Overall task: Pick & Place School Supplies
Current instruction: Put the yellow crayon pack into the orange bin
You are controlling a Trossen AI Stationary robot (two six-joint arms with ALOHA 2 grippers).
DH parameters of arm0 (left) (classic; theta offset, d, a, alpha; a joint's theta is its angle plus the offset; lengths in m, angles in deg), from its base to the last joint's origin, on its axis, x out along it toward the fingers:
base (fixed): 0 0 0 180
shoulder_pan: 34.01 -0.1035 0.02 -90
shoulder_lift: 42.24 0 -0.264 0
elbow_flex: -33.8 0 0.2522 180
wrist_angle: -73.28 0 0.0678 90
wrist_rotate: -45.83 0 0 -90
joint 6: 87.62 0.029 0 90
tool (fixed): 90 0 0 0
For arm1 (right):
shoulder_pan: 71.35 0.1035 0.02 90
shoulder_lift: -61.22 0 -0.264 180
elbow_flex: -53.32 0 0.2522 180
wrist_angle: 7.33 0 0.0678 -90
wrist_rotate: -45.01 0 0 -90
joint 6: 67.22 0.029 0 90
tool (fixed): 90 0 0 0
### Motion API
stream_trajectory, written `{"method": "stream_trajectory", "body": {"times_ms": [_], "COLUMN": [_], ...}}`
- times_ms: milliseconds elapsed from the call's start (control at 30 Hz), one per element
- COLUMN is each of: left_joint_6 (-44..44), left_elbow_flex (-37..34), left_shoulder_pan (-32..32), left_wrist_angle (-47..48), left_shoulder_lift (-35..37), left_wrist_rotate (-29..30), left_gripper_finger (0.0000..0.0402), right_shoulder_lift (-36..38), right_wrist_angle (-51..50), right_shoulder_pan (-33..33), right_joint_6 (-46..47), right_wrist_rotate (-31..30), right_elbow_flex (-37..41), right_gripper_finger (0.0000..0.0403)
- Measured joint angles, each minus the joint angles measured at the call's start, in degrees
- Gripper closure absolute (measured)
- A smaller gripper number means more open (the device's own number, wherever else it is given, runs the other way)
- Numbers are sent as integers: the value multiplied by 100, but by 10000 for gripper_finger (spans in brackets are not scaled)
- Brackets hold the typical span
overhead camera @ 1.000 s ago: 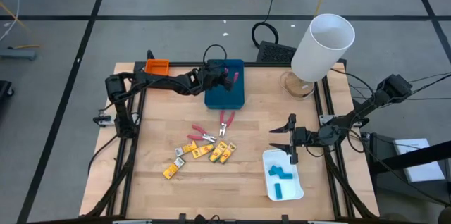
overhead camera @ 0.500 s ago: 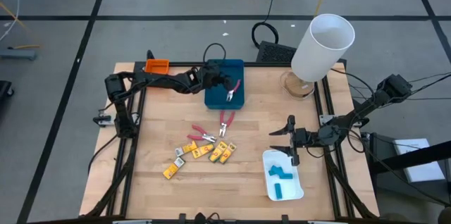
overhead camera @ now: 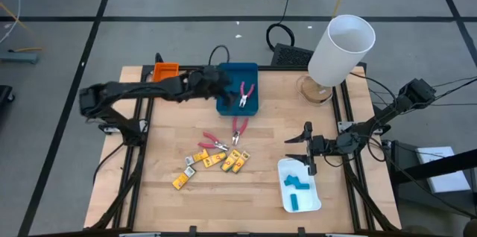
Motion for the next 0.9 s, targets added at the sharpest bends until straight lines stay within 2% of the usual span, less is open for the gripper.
{"method": "stream_trajectory", "body": {"times_ms": [133,300,567,733,900], "left_joint_6": [25,22,60,457,-42], "left_elbow_flex": [0,0,0,-2,-2], "left_shoulder_pan": [565,1442,2503,2864,3030], "left_wrist_angle": [1087,2202,2824,3244,3545], "left_shoulder_lift": [436,408,24,-244,-604], "left_wrist_rotate": [-33,-46,227,751,1013], "left_gripper_finger": [75,75,75,76,76], "right_shoulder_lift": [0,-1,1,1,-1], "right_wrist_angle": [6,23,83,93,90], "right_shoulder_pan": [0,0,0,0,0], "right_joint_6": [-1,0,0,0,34], "right_wrist_rotate": [-5,-7,-10,-10,-10], "right_elbow_flex": [0,0,0,0,0], "right_gripper_finger": [193,193,193,193,193]}}
